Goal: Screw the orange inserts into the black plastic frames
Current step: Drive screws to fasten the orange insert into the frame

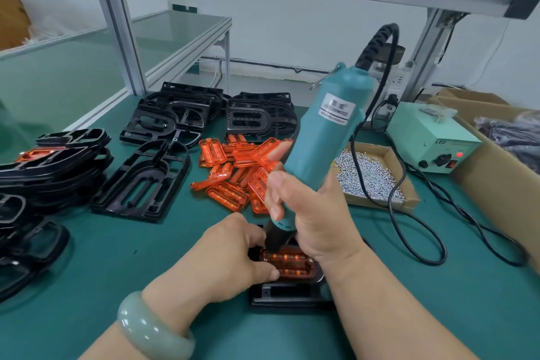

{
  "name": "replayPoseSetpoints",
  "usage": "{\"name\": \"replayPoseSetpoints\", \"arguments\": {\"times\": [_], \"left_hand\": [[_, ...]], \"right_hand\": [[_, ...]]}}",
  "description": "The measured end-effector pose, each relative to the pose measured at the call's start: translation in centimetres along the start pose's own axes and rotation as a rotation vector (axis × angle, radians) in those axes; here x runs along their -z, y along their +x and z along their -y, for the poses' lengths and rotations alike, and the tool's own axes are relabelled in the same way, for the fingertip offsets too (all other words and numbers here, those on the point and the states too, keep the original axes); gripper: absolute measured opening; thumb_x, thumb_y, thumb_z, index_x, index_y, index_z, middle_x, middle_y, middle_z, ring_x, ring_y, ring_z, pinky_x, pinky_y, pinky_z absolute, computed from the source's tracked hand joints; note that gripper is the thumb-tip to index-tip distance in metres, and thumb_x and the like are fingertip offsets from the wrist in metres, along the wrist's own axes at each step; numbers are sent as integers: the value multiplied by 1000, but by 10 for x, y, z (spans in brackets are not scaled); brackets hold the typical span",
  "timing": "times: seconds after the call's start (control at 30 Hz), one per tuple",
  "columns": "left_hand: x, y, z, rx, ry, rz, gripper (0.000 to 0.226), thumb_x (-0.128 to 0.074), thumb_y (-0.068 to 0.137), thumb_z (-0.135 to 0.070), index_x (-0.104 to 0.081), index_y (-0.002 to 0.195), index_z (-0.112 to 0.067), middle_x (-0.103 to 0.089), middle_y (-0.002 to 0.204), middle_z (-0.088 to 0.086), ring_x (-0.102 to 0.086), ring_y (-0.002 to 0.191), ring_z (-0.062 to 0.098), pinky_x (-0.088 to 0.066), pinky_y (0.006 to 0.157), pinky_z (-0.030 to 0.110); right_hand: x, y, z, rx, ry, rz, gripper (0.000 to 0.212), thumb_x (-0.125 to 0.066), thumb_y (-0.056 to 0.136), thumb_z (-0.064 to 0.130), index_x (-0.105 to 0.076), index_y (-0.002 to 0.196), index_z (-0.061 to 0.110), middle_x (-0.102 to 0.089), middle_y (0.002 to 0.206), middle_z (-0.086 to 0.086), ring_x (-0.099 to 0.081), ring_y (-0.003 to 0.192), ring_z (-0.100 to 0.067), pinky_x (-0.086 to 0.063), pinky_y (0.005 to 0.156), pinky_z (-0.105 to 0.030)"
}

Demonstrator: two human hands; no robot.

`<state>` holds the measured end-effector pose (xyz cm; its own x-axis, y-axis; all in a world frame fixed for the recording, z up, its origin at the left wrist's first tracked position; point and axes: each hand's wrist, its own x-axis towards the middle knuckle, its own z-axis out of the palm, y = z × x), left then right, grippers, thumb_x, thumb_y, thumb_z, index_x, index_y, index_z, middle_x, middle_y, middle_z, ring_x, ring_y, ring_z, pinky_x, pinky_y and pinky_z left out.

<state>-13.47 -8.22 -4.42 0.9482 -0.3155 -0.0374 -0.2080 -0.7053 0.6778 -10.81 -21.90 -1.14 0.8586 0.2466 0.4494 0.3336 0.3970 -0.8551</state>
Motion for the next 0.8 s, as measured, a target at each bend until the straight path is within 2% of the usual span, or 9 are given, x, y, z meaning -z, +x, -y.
{"name": "replayPoseSetpoints", "arguments": {"times": [0.1,0.17,0.23,0.27,0.33,0.37,0.8], "left_hand": [[-2,2,3,-9,0,11,26,-80,66,-42,-68,87,-32,-50,85,-18,-52,79,-1,-42,68,14],[0,1,3,-12,-13,16,21,-80,66,-41,-66,82,-35,-49,80,-24,-50,75,-8,-35,61,4],[2,0,0,-24,-32,30,19,-81,66,-40,-62,67,-46,-54,71,-28,-52,71,-12,-37,58,2],[3,0,-1,-48,-35,39,27,-81,66,-38,-59,61,-54,-56,70,-34,-52,73,-16,-38,58,1],[5,-1,-4,-100,-22,52,46,-80,68,-36,-49,60,-69,-45,76,-54,-46,78,-25,-37,62,-1],[5,-1,-5,-116,-15,53,50,-80,68,-35,-47,61,-73,-40,77,-58,-45,78,-26,-36,63,-2],[4,-1,-1,-150,-10,28,44,-78,67,-41,-48,64,-73,-42,82,-53,-46,83,-19,-37,57,0]], "right_hand": [[4,0,0,-7,5,-9,24,-59,77,12,-65,90,31,-48,52,3,-43,41,-12,-41,49,-22],[4,1,0,-16,20,-1,24,-60,78,13,-65,91,32,-49,53,4,-44,42,-11,-41,49,-22],[5,2,1,-27,42,2,22,-61,77,15,-66,91,31,-49,54,5,-45,42,-11,-41,49,-22],[5,2,1,-33,56,2,21,-62,77,15,-66,91,30,-49,55,5,-45,42,-11,-40,48,-22],[5,2,2,-46,89,-6,20,-63,75,17,-67,92,27,-49,55,4,-45,42,-11,-40,48,-22],[6,2,3,-53,104,-12,19,-64,75,18,-67,92,26,-48,56,3,-45,42,-11,-41,48,-22],[4,4,6,-63,146,-13,18,-64,74,19,-69,90,24,-48,55,1,-44,40,-12,-40,47,-22]]}}
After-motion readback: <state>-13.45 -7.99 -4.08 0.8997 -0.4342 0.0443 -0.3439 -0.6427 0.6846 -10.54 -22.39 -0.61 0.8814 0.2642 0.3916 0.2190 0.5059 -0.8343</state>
